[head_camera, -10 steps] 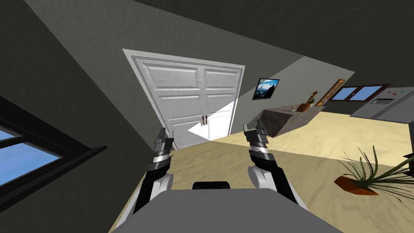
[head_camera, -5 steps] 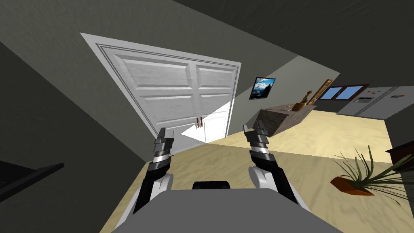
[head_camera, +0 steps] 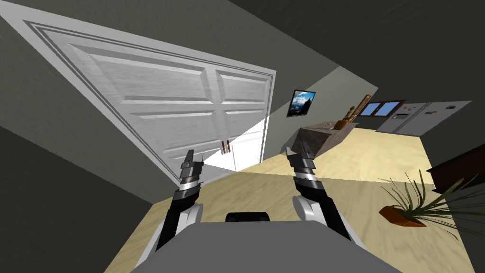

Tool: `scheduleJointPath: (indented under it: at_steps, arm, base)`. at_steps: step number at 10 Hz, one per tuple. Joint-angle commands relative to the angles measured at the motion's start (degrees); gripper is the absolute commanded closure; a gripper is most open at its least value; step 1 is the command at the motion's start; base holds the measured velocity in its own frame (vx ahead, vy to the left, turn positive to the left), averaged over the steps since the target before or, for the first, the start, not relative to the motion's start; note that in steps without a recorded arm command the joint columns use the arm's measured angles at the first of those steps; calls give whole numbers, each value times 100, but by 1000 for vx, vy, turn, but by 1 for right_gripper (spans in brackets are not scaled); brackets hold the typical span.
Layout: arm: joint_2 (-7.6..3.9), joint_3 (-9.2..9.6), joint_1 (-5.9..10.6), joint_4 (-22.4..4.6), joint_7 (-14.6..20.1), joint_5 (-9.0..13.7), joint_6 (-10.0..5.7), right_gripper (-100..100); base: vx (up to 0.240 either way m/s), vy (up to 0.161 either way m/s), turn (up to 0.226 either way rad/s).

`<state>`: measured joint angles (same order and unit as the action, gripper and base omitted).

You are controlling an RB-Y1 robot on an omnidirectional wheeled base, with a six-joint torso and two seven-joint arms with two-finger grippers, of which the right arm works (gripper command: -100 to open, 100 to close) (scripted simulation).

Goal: Pull the door open

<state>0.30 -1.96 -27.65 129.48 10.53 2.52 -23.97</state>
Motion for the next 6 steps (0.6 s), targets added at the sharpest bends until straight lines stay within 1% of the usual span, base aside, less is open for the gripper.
scheduleJointPath:
  at_steps: [1, 2, 4, 6]
  arm:
    - [-56, -78, -3, -75, 80, -35, -44, -100]
    - [-92, -127, -9, -118, 127, -54, -71, -100]
    - [-165, -224, -21, -205, 220, -93, -123, -100]
    - [-234, -337, -33, -305, 329, -136, -181, -100]
  base:
    - [197, -157, -281]
    - [185, -153, -237]
    - [141, -164, -246]
    - [145, -126, -259]
